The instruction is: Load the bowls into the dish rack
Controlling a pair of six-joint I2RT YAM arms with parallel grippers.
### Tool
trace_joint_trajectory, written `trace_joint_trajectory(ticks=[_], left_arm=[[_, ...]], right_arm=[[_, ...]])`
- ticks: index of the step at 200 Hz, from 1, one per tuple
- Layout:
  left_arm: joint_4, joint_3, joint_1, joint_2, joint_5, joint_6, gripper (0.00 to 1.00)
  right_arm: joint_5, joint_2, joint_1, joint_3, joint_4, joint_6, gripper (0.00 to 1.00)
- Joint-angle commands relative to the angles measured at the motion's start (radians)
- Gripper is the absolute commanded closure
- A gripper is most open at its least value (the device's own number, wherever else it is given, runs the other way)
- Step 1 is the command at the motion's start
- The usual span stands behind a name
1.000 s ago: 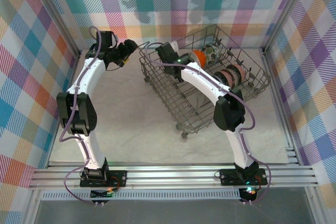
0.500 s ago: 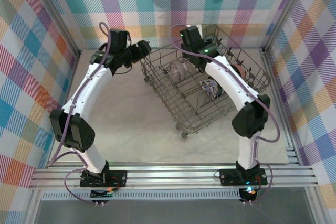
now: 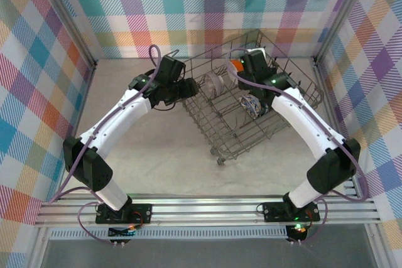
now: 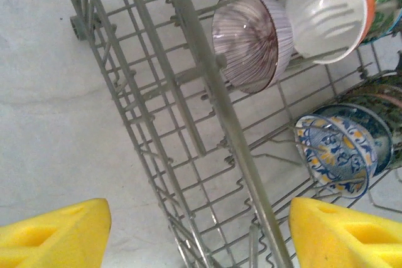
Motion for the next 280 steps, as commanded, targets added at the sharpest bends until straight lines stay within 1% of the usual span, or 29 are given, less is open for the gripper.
trace_joint_trajectory(ticks=[1, 31, 62, 91, 101, 125, 160, 188, 203, 248, 261, 280], left_arm=[[-0.043, -0.001, -0.004, -0.001, -0.048, -0.006, 0.3], [-0.068, 0.048, -0.002, 0.03, -0.076, 0.026, 0.39], [-0.134, 0.13, 0.003, 0.087, -0.077, 0.065, 0.55], [-0.154, 0.155, 0.048, 0.121, -0.014, 0.066, 0.7], [-0.159, 0.158, 0.063, 0.128, -0.002, 0.067, 0.76], [-0.188, 0.194, 0.104, 0.149, 0.011, 0.093, 0.86], [-0.232, 0.27, 0.154, 0.186, 0.01, 0.147, 0.94], [-0.262, 0.337, 0.196, 0.226, 0.021, 0.188, 0.97], [-0.29, 0.384, 0.226, 0.253, 0.019, 0.218, 1.0], [-0.401, 0.563, 0.32, 0.336, 0.05, 0.358, 1.0], [-0.435, 0.595, 0.345, 0.354, 0.052, 0.397, 1.0], [-0.459, 0.607, 0.378, 0.368, 0.097, 0.454, 1.0]], right_arm=[[-0.016, -0.068, -0.021, -0.045, 0.031, 0.022, 0.18], [-0.017, -0.105, -0.046, -0.07, 0.008, 0.011, 0.18], [-0.02, -0.163, -0.078, -0.12, 0.007, 0.017, 0.18], [-0.02, -0.199, -0.104, -0.153, 0.002, 0.023, 0.17], [-0.021, -0.206, -0.111, -0.158, -0.001, 0.025, 0.17], [-0.022, -0.211, -0.122, -0.169, -0.002, 0.031, 0.17], [-0.024, -0.189, -0.132, -0.15, -0.006, 0.033, 0.17], [-0.031, -0.158, -0.141, -0.119, -0.007, 0.023, 0.17], [-0.034, -0.137, -0.147, -0.1, -0.011, 0.022, 0.17], [-0.04, -0.079, -0.189, -0.047, -0.052, 0.05, 0.17], [-0.045, -0.055, -0.216, -0.02, -0.08, 0.06, 0.17], [-0.066, -0.014, -0.257, 0.03, -0.103, 0.049, 0.17]])
